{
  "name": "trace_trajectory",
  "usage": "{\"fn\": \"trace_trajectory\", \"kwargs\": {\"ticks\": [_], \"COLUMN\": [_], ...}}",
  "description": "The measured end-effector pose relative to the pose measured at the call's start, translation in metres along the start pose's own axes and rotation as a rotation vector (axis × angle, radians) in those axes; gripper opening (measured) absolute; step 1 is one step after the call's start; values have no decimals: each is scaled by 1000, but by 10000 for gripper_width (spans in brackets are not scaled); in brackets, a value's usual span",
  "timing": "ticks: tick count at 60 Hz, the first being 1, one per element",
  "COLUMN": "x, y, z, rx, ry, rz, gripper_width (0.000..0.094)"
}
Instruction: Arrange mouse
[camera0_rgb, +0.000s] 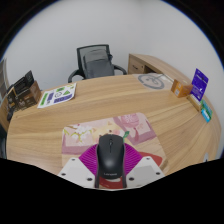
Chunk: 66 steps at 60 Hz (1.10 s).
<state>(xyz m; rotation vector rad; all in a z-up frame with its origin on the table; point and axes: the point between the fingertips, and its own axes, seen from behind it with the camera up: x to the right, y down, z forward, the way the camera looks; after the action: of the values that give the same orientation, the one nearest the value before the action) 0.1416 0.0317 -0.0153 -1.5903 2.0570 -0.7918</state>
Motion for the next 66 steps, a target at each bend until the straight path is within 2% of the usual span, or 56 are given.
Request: {"fn": "trace_trajectory", "kwargs": {"ticks": [9,15,17,18,19,22,25,34,45,55,66], "x": [0,-3,-3,-3,-3,0,5,7,10,18,29], "y": [2,4,4,3,3,-2,-10,-35,-38,-9,45], "z": [4,3,3,2,0,-8,-25,-113,-256,-364,-435], "rx": [18,14,11,10,11,20,36,82,133,169,159], "ry": [-11,-26,-27,-25,-26,-17,0,3,-14,-9,-3], "rz": [-11,-22,-24,-24,-27,-27,-26,-38,-55,-147,-152], "gripper_width": [345,499,665,792,881,822,874,866,870,868,866]}}
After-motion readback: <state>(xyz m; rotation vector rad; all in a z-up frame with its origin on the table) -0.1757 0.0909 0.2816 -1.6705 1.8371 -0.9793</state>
